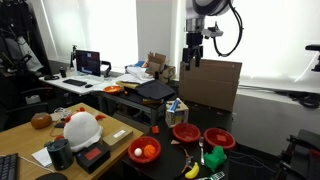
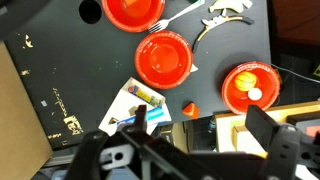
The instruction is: Put the red block in the bowl closest to you
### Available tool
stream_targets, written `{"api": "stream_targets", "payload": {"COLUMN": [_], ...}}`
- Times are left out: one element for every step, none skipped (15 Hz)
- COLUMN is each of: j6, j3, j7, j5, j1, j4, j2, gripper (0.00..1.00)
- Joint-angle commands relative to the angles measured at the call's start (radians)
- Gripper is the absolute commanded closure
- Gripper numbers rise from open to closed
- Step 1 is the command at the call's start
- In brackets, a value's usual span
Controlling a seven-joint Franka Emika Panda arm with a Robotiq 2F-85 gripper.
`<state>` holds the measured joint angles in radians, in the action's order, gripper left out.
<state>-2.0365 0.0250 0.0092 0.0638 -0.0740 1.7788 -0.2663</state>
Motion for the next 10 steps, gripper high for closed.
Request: {"api": "stream_targets", "payload": {"j6": [0.082,0.101,0.115,0.132,0.159,0.105,0.118,0.124,0.126,0.127], "j3": [0.014,0.016,0.018,0.018,0.017,0.016,0.016,0.015,0.015,0.015], "j7": [0.006,0.002,-0.005,-0.010,-0.019,-0.001,-0.002,-0.002,-0.002,-0.002], "j5": [-0.028,-0.032,-0.037,-0.046,-0.057,-0.029,-0.035,-0.038,-0.039,-0.040], "j1": [0.004,0.005,0.007,0.011,0.016,0.005,0.007,0.009,0.010,0.011], "j4": [-0.004,-0.008,-0.011,-0.017,-0.031,-0.007,-0.008,-0.009,-0.010,-0.010], "j2": [0.021,0.018,0.017,0.012,0.000,0.004,0.003,0.003,0.003,0.003], "gripper": [0.00,0.00,0.00,0.00,0.00,0.00,0.00,0.00,0.00,0.00]}}
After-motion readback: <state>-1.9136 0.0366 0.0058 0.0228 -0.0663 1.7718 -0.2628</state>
